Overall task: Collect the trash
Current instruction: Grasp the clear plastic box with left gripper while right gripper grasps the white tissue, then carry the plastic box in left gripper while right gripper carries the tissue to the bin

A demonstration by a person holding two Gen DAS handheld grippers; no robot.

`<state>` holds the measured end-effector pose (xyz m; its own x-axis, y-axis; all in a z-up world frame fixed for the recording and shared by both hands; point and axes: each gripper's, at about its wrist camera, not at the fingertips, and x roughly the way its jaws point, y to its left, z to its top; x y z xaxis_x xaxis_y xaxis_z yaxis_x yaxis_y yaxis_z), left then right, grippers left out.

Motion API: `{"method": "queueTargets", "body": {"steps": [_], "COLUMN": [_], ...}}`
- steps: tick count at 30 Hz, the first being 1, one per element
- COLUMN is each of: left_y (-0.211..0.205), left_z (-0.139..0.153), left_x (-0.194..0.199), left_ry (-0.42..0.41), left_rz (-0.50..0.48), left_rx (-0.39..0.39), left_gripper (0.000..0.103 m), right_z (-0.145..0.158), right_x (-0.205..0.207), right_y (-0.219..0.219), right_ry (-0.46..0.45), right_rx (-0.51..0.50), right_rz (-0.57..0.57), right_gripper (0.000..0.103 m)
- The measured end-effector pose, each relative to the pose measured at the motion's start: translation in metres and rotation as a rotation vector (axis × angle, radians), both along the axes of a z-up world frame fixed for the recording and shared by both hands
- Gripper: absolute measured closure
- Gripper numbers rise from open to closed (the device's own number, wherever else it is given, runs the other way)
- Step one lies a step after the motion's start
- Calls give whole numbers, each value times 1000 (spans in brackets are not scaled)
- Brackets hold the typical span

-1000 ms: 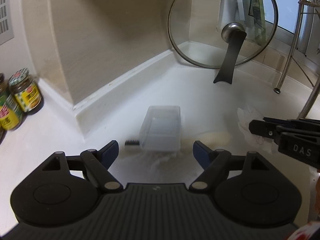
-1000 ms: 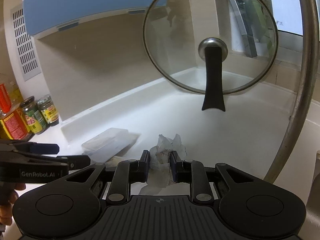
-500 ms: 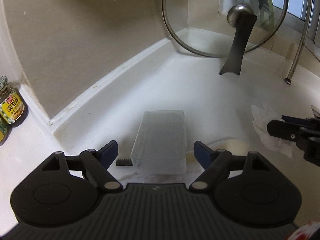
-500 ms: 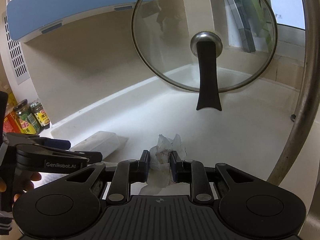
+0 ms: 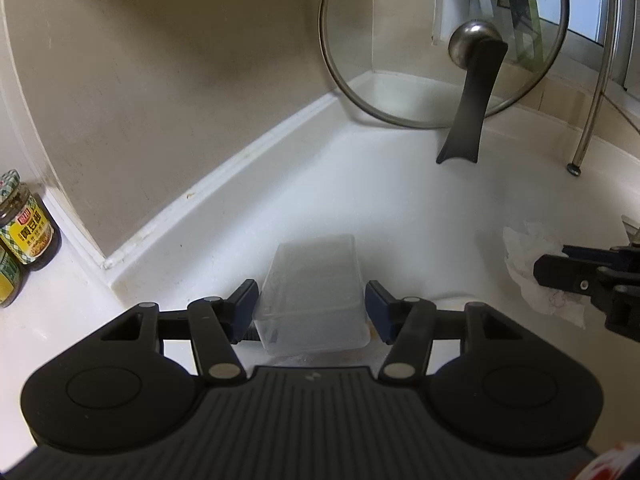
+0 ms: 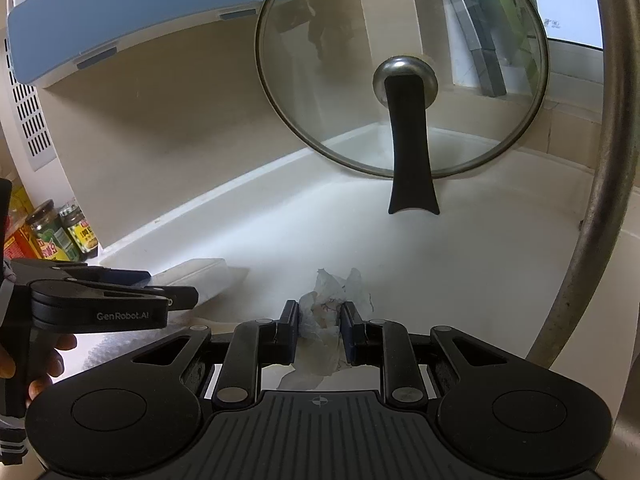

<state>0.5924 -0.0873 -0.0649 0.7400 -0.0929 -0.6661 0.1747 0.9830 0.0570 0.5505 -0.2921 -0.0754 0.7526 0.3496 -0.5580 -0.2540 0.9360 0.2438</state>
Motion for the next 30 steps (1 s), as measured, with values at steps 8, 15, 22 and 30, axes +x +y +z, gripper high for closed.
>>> {"method": "queueTargets", "body": {"steps": [8, 15, 22, 30], "left_y": [0, 7, 20, 39], "left_z": [15, 32, 44, 46], "left_x": [-18, -45, -85, -135], "left_ry": [-37, -88, -115, -109], "left_rz": [-13, -18, -24, -25], "left_rx": [-20, -50, -85, -117], "left_gripper": [48, 48, 48, 48], "right_z": [7, 17, 27, 38], "right_x": [-10, -29, -58, -104], "right_y": [0, 1, 10, 28], "right_ry": [-16, -34, -45, -54], "right_rx": [3, 17, 28, 25], "right_rz": [-4, -8, 3, 9], "right_gripper": [80, 80, 80, 80]}}
